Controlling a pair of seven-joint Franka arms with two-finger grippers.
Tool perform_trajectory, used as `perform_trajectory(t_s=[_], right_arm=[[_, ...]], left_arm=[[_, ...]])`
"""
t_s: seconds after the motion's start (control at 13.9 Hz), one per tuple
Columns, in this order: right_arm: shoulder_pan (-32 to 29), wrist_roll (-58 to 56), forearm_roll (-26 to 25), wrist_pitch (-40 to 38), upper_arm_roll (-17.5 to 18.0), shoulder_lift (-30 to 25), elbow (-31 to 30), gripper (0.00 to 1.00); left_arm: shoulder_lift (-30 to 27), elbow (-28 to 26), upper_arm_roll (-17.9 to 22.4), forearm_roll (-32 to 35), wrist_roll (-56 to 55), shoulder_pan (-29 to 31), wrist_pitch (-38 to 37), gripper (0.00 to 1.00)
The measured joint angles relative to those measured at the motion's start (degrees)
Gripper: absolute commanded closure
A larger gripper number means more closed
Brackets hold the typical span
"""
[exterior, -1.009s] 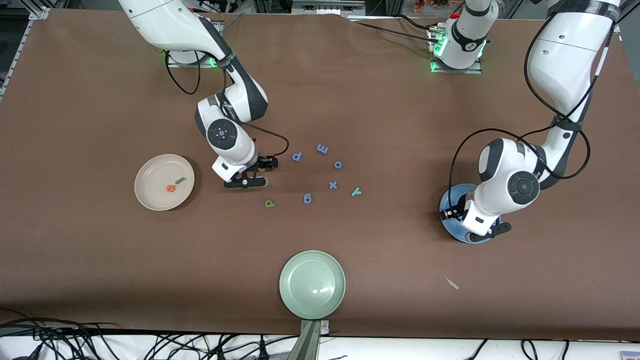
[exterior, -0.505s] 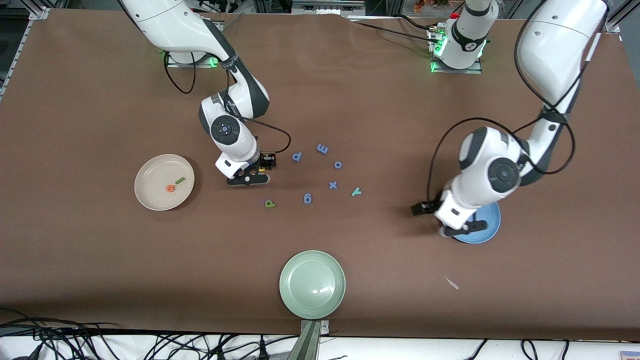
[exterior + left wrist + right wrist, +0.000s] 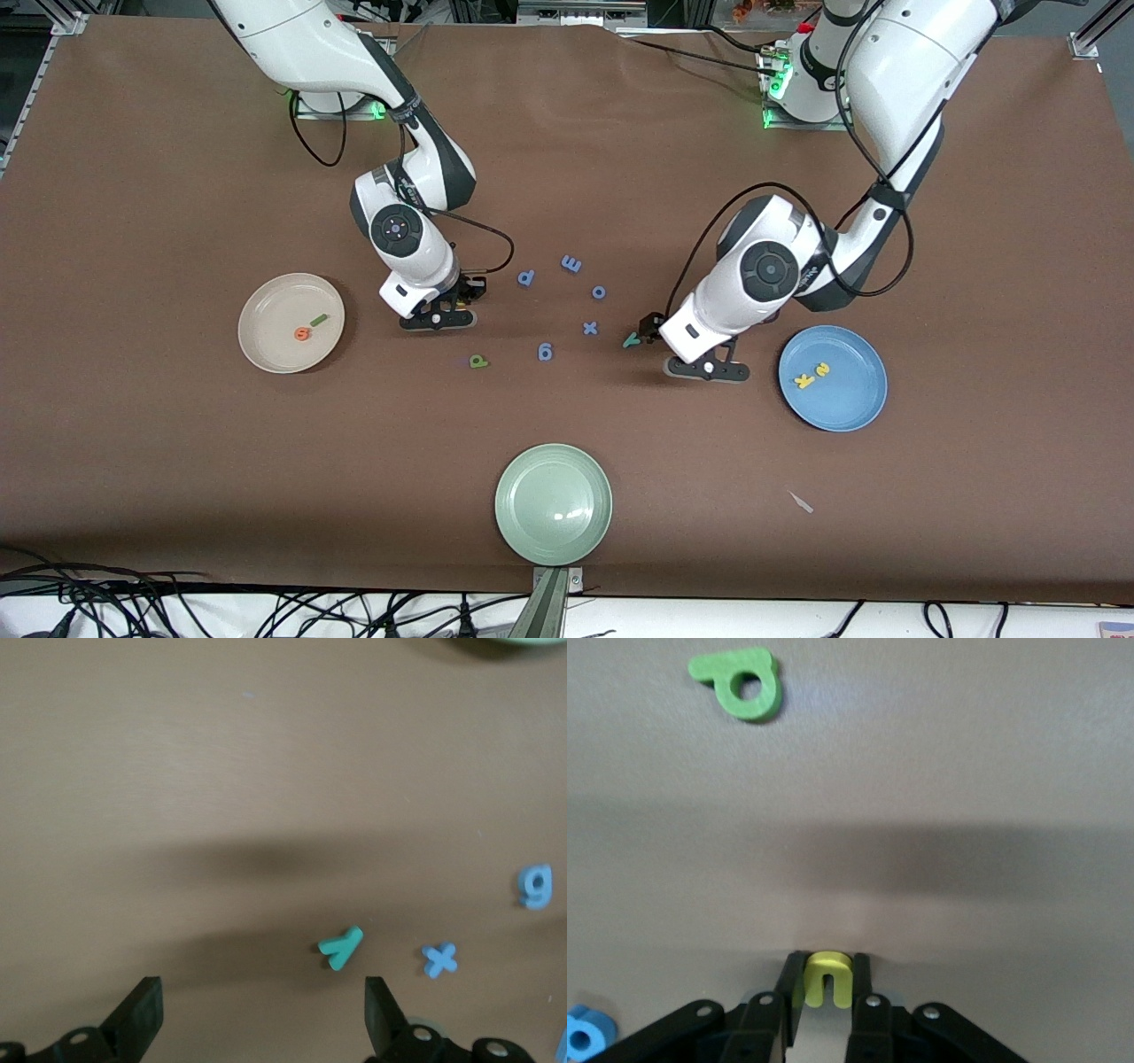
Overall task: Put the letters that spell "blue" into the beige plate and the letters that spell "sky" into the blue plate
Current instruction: 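Carry yellow n to the white plate while the left gripper reaches teal y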
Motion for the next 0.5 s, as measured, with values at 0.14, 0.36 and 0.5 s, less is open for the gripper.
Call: perform_trajectory(t_s=[0.14, 0.36, 0.5], right_arm=[[0.0, -1.0, 0.0, -1.3, -1.8, -0.6, 1.0, 0.98], [-0.1, -8.9, 0.0, -11.8, -8.4, -3.2, 3.7, 0.98], [-0.4, -17.4, 0.0, -15.8, -14.1, -5.2, 4.1, 0.98]], left_arm=[[0.5, 0.4, 0.0, 2.1, 3.7, -0.7, 0.0, 0.00], [1.1, 0.4, -0.1, 5.1, 9.2, -3.1, 0.0, 0.00], [1.6, 0.4, -0.1, 9.6, 9.8, -5.4, 0.0, 0.00]])
